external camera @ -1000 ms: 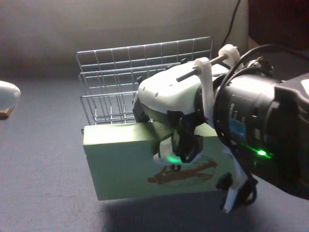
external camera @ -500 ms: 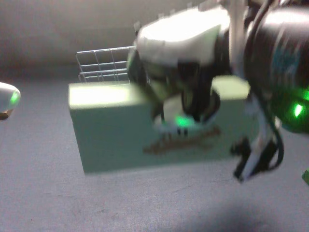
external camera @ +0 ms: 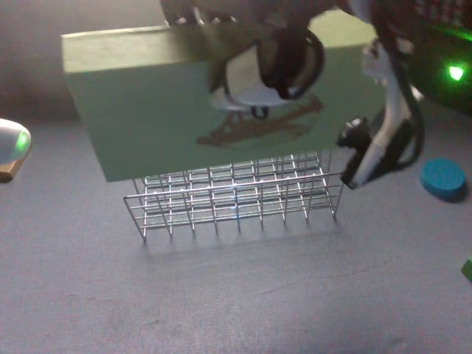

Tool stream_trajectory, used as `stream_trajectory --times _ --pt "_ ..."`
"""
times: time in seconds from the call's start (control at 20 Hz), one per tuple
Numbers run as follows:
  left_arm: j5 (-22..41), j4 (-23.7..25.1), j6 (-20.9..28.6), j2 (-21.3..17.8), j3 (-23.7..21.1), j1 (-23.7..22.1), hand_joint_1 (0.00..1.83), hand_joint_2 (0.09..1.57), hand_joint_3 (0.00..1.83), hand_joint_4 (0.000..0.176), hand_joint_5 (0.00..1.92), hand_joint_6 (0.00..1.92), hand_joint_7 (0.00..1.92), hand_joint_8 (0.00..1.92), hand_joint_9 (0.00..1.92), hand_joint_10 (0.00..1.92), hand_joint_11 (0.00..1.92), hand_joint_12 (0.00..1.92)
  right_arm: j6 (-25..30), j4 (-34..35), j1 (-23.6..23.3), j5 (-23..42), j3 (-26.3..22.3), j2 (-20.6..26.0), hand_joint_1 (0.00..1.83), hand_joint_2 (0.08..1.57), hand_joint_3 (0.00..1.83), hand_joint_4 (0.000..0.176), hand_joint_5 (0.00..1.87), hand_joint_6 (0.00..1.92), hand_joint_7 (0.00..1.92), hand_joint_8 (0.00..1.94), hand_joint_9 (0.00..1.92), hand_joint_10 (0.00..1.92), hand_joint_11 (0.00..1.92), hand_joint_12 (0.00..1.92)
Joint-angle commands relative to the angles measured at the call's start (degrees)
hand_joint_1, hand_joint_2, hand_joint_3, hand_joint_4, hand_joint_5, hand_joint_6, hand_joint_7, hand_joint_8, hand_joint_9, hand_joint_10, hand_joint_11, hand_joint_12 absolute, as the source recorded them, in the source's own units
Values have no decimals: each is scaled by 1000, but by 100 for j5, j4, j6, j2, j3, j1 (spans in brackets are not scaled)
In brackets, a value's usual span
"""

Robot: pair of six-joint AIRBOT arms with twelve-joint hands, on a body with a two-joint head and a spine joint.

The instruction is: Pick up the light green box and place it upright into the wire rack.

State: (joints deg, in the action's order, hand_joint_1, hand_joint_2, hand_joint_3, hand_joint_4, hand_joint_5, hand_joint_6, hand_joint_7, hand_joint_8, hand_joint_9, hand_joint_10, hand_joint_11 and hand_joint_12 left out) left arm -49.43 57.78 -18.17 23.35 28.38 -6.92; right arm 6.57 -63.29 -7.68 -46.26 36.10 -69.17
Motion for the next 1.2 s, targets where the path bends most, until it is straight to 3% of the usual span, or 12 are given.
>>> stream_trajectory --times 0.0,0.3,0.4,0.75,1.15 --pt "226 432 -39 -4 -33 -66 38 1239 4 35 259 0 237 0 240 0 0 663 -11 -409 -64 282 57 -36 1348 1201 1 0 691 1199 907 1176 729 1514 657 1537" --pt "215 432 -57 -4 -33 -65 45 1236 0 36 272 4 240 2 262 6 0 719 63 -478 355 323 630 -547 1348 1203 0 0 696 1189 894 1184 732 1531 646 1549" --pt "171 432 -66 -4 -33 -69 78 1226 0 36 281 3 245 1 233 2 0 589 70 -479 478 288 772 -674 1347 1209 0 0 678 1202 885 1198 728 1542 619 1577" --pt "170 422 -64 -3 -54 -84 94 1212 0 36 286 1 200 0 157 0 0 567 302 -508 787 359 1238 -1055 1347 1208 0 0 690 1193 888 1203 718 1545 623 1588" --pt "159 398 -53 -1 -126 -95 110 1207 0 36 292 3 211 4 171 7 0 536 898 -1015 1150 386 1639 -1276 1348 1205 1 0 690 1183 904 1194 720 1532 640 1565"
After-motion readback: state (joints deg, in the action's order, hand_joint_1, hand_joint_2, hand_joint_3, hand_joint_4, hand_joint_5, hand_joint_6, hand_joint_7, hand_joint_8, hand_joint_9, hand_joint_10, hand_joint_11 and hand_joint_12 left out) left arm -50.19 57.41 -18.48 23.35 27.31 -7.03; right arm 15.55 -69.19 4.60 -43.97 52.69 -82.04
